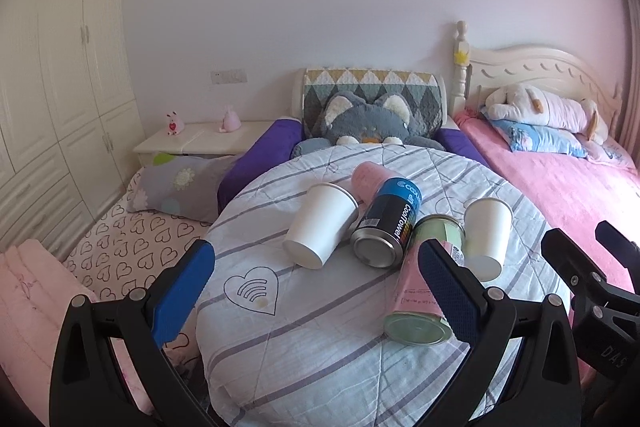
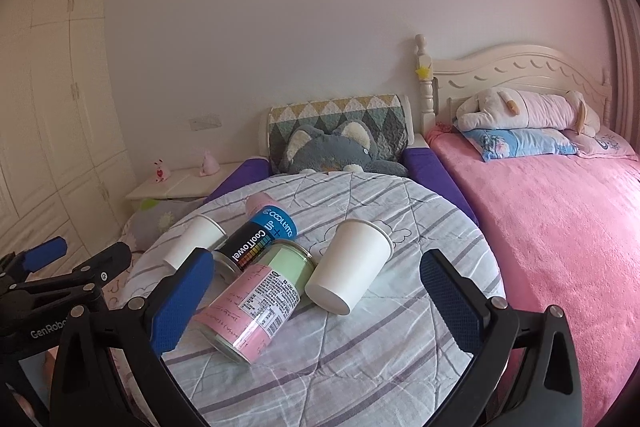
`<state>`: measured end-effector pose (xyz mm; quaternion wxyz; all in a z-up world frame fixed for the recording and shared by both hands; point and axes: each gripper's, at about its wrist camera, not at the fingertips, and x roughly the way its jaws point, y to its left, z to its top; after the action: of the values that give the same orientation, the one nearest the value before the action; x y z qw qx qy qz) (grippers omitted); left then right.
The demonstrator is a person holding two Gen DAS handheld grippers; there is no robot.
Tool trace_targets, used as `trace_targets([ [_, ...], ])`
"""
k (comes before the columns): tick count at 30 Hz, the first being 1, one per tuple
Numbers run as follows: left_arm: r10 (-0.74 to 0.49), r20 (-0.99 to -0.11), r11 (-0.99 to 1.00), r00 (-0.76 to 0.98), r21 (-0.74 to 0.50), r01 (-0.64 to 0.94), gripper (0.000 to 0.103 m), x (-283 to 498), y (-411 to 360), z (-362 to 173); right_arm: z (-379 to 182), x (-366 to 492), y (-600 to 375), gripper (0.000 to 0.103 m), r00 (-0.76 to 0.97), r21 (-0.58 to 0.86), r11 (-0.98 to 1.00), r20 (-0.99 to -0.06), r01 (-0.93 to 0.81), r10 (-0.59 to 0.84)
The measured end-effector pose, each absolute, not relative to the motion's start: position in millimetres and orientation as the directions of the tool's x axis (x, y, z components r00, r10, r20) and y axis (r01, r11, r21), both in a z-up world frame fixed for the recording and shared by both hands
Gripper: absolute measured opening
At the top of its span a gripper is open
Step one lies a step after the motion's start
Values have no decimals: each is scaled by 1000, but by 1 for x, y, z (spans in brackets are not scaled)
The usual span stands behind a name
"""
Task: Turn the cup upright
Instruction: 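Move the left tool toward the blue CoolTowel can lying on the bed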
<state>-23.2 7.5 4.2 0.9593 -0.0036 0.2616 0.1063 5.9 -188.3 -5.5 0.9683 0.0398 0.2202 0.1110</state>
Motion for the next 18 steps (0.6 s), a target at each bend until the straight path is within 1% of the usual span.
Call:
trace_targets([
  [18, 202, -509, 978, 837, 53, -204, 103, -23, 9, 6, -6, 6, -186, 103, 874, 132, 970, -420, -206, 243],
])
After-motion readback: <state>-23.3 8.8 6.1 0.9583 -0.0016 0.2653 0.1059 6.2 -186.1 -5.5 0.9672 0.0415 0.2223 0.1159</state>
